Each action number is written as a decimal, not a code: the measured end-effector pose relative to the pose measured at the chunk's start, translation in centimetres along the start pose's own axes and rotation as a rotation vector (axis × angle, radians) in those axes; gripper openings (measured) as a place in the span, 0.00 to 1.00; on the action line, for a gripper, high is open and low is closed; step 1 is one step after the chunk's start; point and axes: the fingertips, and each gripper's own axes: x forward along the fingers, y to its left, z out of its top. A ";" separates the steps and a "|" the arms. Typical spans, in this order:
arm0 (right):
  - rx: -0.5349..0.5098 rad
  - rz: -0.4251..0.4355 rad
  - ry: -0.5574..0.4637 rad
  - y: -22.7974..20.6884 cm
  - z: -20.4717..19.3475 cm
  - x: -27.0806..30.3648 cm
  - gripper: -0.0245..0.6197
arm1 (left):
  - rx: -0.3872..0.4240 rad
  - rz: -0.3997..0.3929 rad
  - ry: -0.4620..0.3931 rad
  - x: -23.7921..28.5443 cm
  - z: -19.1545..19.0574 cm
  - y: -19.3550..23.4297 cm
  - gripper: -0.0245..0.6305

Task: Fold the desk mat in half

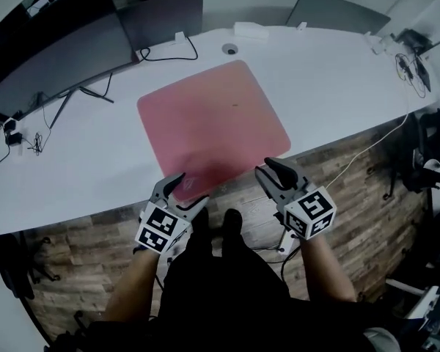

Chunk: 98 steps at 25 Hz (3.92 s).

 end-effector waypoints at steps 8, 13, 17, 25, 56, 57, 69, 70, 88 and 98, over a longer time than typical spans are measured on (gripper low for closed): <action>-0.047 0.047 0.125 -3.2 -5.9 2.5 0.32 | 0.029 0.063 0.154 4.0 -4.6 1.1 0.54; -0.033 0.070 0.190 -4.9 -9.7 3.5 0.39 | 0.039 0.050 0.216 6.4 -6.5 1.7 0.61; -0.044 0.075 0.229 -6.0 -11.6 4.5 0.46 | 0.052 0.043 0.246 7.9 -7.3 1.8 0.62; -0.186 0.127 0.309 -6.6 -13.3 6.1 0.54 | 0.030 0.029 0.256 10.3 -8.1 1.0 0.63; -0.343 0.156 0.443 -9.9 -17.8 8.2 0.60 | 0.194 0.234 0.402 12.1 -10.0 2.3 0.56; -0.317 0.164 0.436 -9.9 -17.7 8.2 0.59 | 0.184 0.232 0.397 12.1 -10.0 2.4 0.55; -0.186 0.180 0.407 -10.2 -16.8 8.2 0.54 | 0.072 0.137 0.395 11.4 -9.1 2.5 0.49; -0.183 0.175 0.404 -10.2 -16.8 8.2 0.54 | 0.089 0.136 0.404 11.4 -9.2 2.3 0.49; -0.154 0.139 0.416 -10.3 -16.7 8.4 0.53 | 0.263 0.274 0.433 12.1 -9.8 1.6 0.52; -0.207 0.187 0.422 -9.9 -17.1 8.1 0.53 | 0.280 0.269 0.334 10.2 -5.4 1.4 0.19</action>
